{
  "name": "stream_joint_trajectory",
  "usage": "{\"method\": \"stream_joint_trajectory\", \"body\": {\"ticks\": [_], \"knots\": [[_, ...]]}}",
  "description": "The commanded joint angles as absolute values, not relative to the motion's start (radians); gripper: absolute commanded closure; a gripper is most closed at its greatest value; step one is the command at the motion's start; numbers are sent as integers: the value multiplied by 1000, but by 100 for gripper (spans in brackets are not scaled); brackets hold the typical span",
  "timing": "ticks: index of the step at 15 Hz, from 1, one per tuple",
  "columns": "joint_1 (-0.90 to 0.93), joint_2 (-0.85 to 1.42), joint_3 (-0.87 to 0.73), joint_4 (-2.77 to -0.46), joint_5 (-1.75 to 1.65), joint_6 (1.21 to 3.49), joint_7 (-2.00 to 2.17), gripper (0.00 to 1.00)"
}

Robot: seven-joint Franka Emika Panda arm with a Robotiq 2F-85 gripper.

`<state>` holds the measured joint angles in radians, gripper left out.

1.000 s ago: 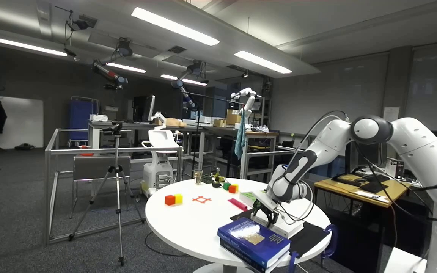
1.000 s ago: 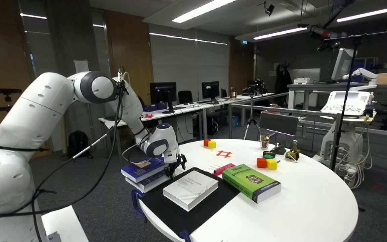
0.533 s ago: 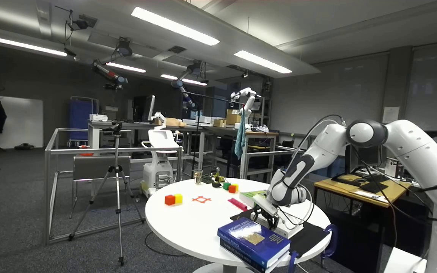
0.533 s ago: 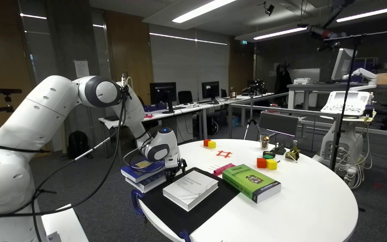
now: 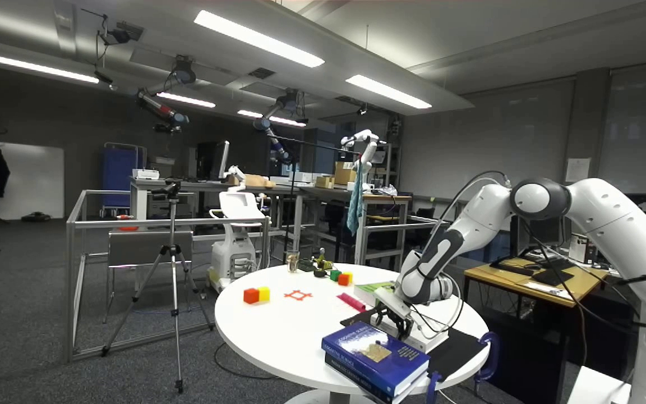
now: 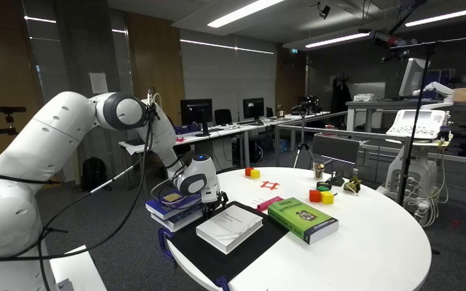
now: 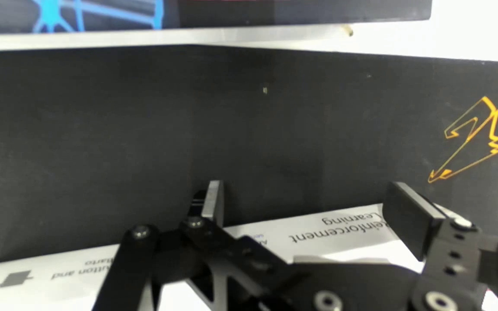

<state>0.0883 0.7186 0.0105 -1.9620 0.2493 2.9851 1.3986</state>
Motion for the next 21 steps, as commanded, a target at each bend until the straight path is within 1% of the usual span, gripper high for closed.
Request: {"method": "stream_joint_trajectory", "body": {"ticks": [1, 10, 21], "knots": [[74, 713, -11, -1946, 280, 2929, 1359, 0], [49, 697, -49, -1947, 284, 2863, 1360, 0], [10, 678, -61, -1971, 276, 2854, 1322, 0]]}}
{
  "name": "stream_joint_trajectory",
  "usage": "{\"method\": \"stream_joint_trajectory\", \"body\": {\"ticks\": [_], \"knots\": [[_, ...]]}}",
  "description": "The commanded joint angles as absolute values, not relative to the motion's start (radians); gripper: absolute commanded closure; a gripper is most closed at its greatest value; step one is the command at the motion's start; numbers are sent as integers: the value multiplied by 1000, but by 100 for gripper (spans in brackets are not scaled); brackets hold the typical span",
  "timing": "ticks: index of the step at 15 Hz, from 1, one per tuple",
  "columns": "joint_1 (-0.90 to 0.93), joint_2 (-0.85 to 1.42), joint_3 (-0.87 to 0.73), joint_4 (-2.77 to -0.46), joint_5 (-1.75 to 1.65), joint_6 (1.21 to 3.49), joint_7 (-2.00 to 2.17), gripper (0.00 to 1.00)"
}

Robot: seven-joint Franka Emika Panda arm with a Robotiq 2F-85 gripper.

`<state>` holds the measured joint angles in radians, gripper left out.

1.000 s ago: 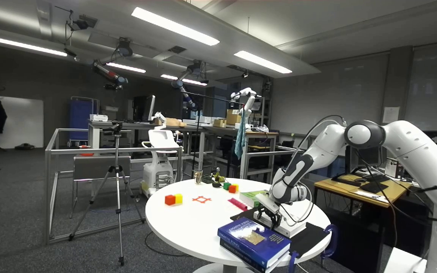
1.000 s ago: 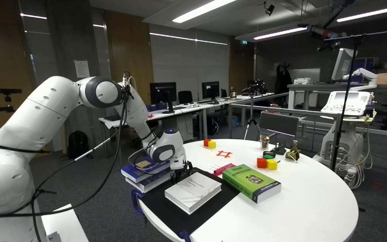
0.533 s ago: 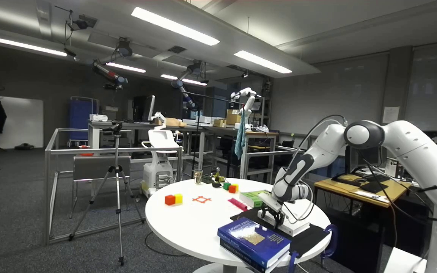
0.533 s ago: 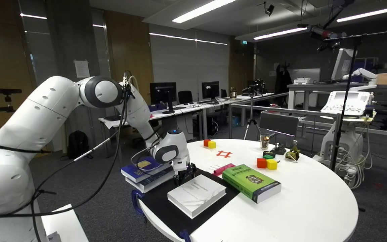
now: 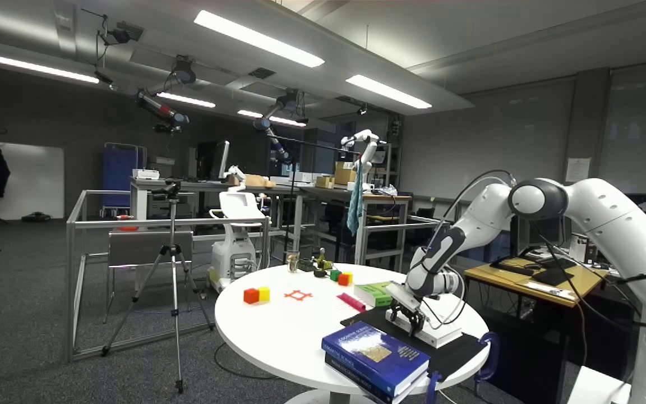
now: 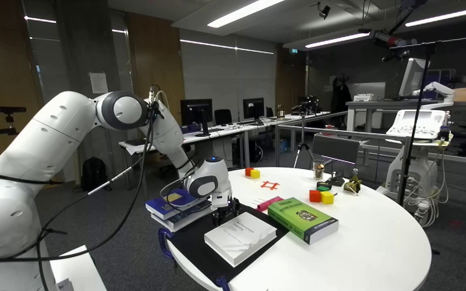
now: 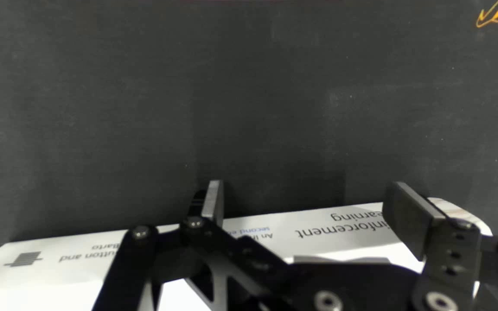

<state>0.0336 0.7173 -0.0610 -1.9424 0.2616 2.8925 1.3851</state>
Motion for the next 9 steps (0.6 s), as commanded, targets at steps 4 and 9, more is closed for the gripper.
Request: {"method": "stream_joint_trajectory", "body": {"ticks": [4, 9], "knots": [[-10, 664, -59, -1987, 273, 2849, 1260, 0], [-30, 663, -68, -1984, 285, 2842, 1210, 0]]}}
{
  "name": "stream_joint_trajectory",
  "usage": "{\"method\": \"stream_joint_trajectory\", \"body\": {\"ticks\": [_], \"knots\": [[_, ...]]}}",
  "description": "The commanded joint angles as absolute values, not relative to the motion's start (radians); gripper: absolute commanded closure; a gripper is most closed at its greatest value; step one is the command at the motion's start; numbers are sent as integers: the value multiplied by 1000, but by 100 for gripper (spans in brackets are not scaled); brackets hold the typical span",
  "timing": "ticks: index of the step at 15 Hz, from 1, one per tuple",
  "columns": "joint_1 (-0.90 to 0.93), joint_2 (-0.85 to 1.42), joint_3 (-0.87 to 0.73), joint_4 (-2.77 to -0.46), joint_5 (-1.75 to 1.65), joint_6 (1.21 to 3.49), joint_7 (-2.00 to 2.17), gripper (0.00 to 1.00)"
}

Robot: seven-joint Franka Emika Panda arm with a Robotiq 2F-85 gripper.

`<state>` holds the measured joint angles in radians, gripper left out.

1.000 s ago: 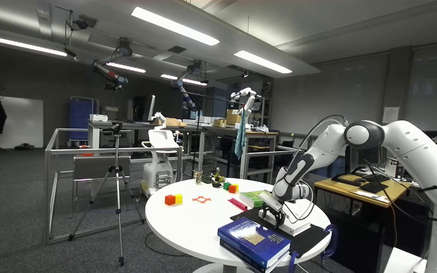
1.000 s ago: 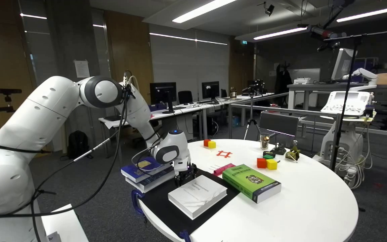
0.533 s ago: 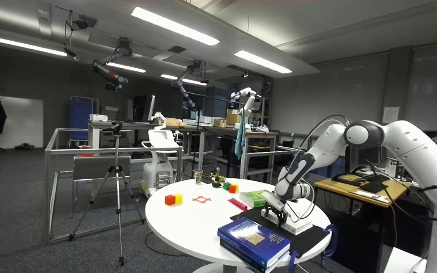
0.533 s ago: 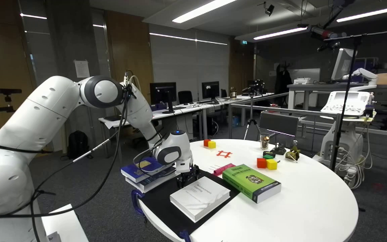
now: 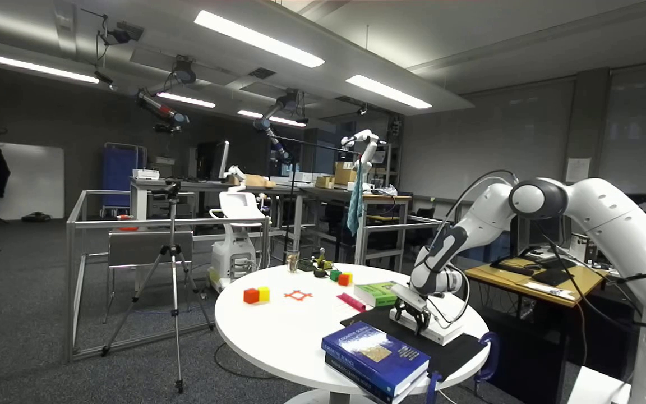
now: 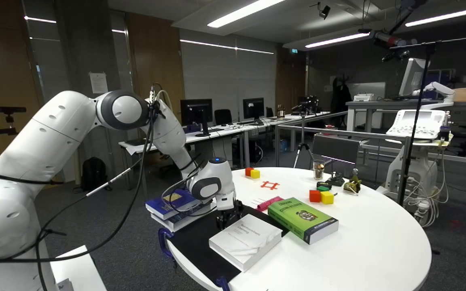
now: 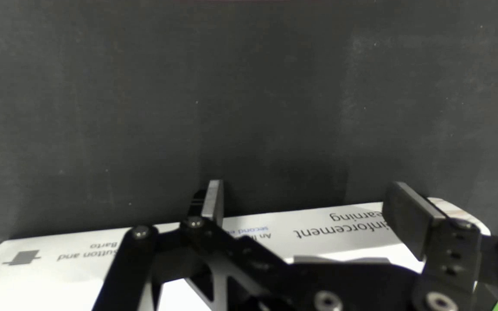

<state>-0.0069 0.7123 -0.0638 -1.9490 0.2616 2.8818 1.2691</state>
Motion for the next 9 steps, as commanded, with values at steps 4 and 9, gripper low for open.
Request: {"method": "stream_joint_trajectory", "body": {"ticks": [4, 9], "knots": [[-56, 668, -72, -1970, 295, 2832, 1204, 0], [-82, 676, -85, -1947, 302, 2815, 1208, 0]]}}
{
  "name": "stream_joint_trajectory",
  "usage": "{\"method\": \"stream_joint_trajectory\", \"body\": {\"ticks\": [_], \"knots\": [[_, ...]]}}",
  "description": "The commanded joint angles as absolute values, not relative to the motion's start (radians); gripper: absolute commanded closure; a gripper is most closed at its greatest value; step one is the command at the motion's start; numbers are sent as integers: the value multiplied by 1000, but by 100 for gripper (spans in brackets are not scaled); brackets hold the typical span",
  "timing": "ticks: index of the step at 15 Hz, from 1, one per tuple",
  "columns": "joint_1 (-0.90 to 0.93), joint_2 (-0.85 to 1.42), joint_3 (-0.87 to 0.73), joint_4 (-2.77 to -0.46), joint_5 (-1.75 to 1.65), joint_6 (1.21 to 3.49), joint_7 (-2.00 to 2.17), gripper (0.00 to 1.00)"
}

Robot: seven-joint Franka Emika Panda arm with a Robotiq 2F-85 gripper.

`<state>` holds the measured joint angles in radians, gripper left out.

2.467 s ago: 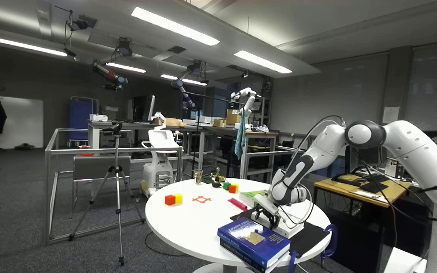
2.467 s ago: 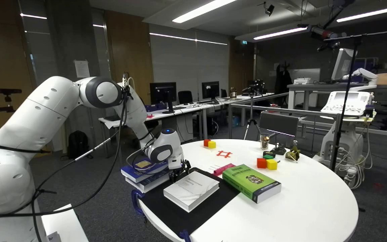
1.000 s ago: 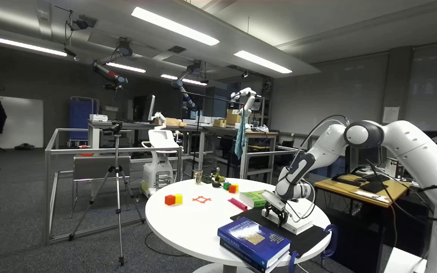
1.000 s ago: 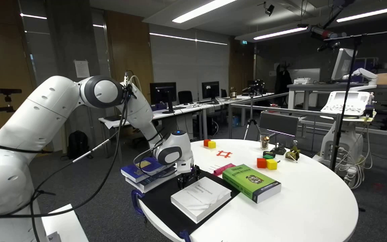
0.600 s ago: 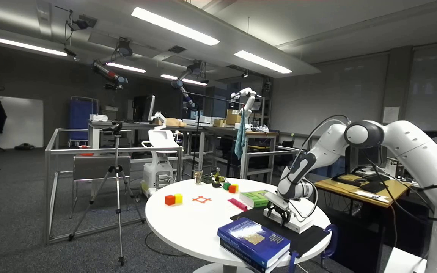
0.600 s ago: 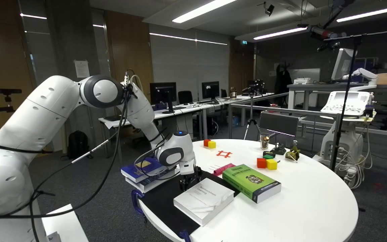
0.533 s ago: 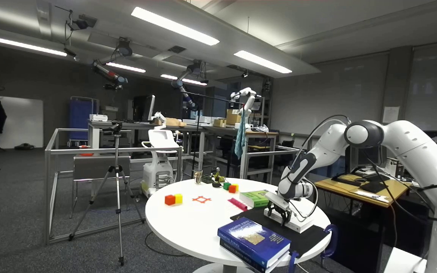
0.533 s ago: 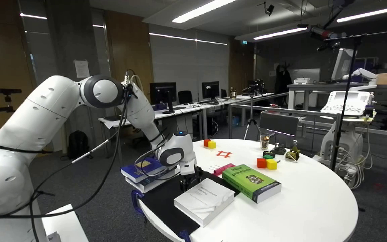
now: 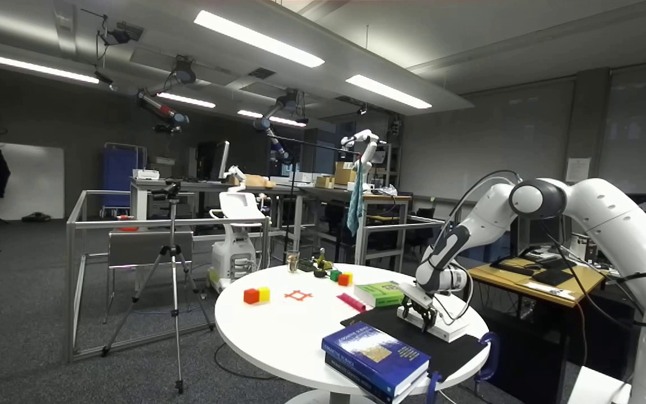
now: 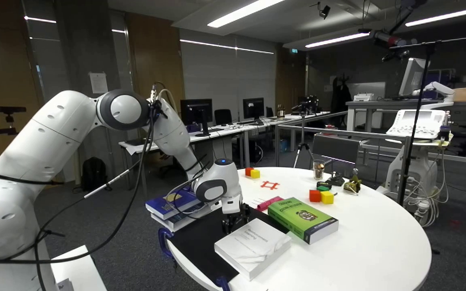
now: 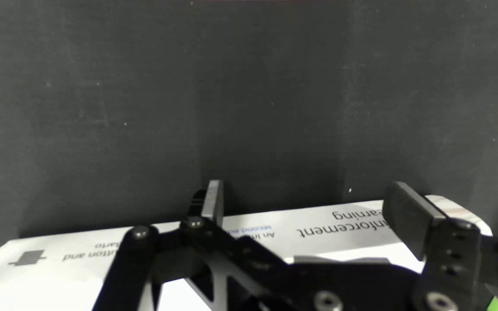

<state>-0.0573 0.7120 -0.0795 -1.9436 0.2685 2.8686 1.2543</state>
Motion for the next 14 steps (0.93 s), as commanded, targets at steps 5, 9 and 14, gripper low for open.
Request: {"method": "stream_joint_trajectory", "body": {"ticks": [5, 9, 14], "knots": [[-113, 668, -93, -1946, 304, 2817, 1185, 0], [-133, 667, -102, -1940, 305, 2818, 1155, 0], [-154, 670, -112, -1926, 312, 2813, 1140, 0]]}}
